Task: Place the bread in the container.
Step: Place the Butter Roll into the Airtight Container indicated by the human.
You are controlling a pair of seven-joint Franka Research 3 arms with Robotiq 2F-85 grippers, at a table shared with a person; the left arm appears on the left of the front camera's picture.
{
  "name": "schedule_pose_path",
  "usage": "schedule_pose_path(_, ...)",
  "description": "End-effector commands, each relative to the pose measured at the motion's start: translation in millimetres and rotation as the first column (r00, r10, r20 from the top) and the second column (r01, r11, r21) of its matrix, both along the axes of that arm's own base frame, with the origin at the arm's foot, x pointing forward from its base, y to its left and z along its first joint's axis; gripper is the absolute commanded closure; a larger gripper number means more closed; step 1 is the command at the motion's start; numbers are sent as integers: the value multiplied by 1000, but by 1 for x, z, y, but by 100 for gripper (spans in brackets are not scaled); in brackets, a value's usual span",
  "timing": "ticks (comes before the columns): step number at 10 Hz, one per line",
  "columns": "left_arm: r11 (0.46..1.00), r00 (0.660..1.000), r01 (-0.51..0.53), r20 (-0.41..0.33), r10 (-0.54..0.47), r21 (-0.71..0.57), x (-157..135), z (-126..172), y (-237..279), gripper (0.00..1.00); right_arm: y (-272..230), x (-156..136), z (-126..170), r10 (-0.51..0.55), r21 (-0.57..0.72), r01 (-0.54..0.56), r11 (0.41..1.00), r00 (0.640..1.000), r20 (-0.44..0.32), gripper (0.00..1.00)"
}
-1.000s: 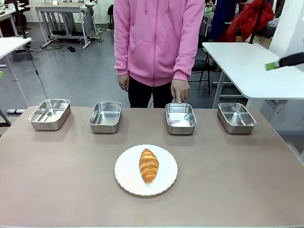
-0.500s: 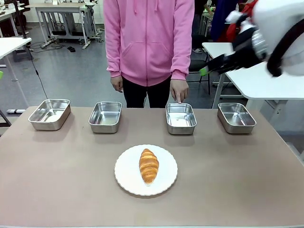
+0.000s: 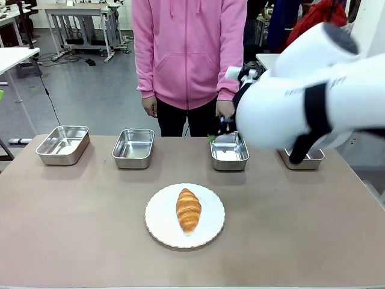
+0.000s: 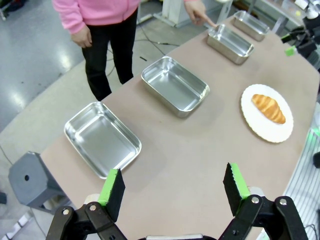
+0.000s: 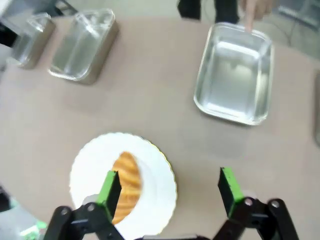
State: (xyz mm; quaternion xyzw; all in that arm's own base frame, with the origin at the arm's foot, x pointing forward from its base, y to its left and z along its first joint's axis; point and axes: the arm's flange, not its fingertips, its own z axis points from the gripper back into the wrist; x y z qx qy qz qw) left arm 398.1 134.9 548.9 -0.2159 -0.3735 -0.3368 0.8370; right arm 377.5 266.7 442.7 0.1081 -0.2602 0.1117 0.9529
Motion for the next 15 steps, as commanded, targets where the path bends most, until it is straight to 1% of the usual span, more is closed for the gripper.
schedule_pose_path(1,1000,1000,2,4,-2,1,-1,0,0,0,33,3,6,-26,-54,19,998,990,-139,0)
schedule_pose_path(2,1000,1000,2,4,-2,1,-1,0,0,0,13,-6,17,-12,71,29,997,974,-228,0)
schedule_pose_path(3,1000,1000,2,4,-2,1,-1,0,0,0,12,-7,-11,-25,-48,22,999,998,-54,0)
schedule_pose_path(6,1000,1000,2,4,-2,1,-1,0,0,0,12,-7,-11,-25,-48,22,999,998,-54,0)
schedule_pose_path(7,1000,1000,2,4,-2,1,-1,0,0,0,12,-6,-6,-16,-43,12,999,995,-97,0)
schedule_pose_path(8,1000,1000,2,4,-2,1,-1,0,0,0,40,-16,-12,-46,-120,34,992,994,-101,0)
schedule_pose_path(9,1000,1000,2,4,-2,1,-1,0,0,0,61,-21,-14,-76,-96,66,993,991,-108,0)
schedule_pose_path(10,1000,1000,2,4,-2,1,-1,0,0,0,74,-24,-20,-132,-113,120,986,985,-109,0)
schedule_pose_path(11,1000,1000,2,4,-2,1,-1,0,0,0,86,-25,-30,-136,-108,122,987,982,-132,0)
schedule_pose_path(12,1000,1000,2,4,-2,1,-1,0,0,0,95,-25,-43,-165,-107,148,983,971,-172,0)
schedule_pose_path(13,1000,1000,2,4,-2,1,-1,0,0,0,104,-24,-59,-205,-123,181,976,953,-224,0)
schedule_pose_path(14,1000,1000,2,4,-2,1,-1,0,0,0,109,-23,-70,-235,-129,210,969,945,-228,0)
schedule_pose_path(15,1000,1000,2,4,-2,1,-1,0,0,0,112,-23,-81,-232,-132,205,970,941,-245,0)
